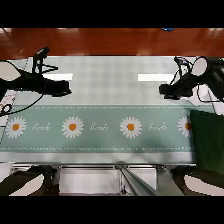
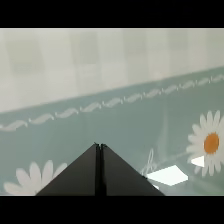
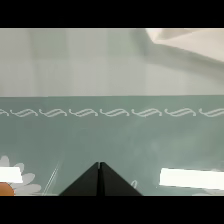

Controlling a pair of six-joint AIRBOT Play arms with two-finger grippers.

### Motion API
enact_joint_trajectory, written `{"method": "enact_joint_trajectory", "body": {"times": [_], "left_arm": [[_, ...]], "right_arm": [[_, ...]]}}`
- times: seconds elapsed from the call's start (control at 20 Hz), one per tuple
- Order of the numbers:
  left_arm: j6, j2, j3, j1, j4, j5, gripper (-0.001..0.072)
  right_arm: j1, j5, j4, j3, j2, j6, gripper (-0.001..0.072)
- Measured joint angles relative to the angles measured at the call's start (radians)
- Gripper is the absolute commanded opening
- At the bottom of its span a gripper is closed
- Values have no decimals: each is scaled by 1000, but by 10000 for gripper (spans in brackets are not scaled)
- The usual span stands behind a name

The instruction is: Fold the shirts.

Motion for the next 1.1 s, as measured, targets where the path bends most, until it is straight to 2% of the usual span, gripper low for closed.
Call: {"method": "enact_joint_trajectory", "body": {"times": [0.1, 0.15, 0.2, 0.25, 0.4, 0.5, 0.6, 0.75, 0.9, 1.05, 1.1], "left_arm": [[0, 0, 0, 0, -1, 74, 21], [-1, 0, 0, 0, -2, 121, 115], [-9, 0, 1, 0, -3, 169, 337], [-20, 0, 3, 1, -3, 205, 507], [-25, 0, 24, 31, 3, 247, 508], [-26, 2, 50, 82, 19, 195, 507], [-22, 14, 59, 142, 31, 99, 507], [-3, 79, -6, 200, 51, -12, 507], [-32, 196, -154, 224, 68, -21, 507], [-58, 291, -284, 232, 78, -2, 507], [-51, 309, -314, 232, 79, -5, 507]], "right_arm": [[0, -73, -5, 0, 0, 0, 22], [0, -126, -13, 0, 0, 0, 80], [0, -175, -20, 5, 0, 0, 343], [0, -221, -36, 16, 0, -1, 411], [-14, -315, -171, 89, 0, -3, 410], [-60, -344, -286, 132, 0, -4, 409], [-147, -374, -325, 155, -13, -6, 409], [-312, -422, -228, 171, -79, -38, 409], [-416, -471, -67, 177, -183, -127, 409], [-460, -510, 18, 180, -293, -179, 407], [-467, -516, 39, 180, -323, -187, 382]]}}
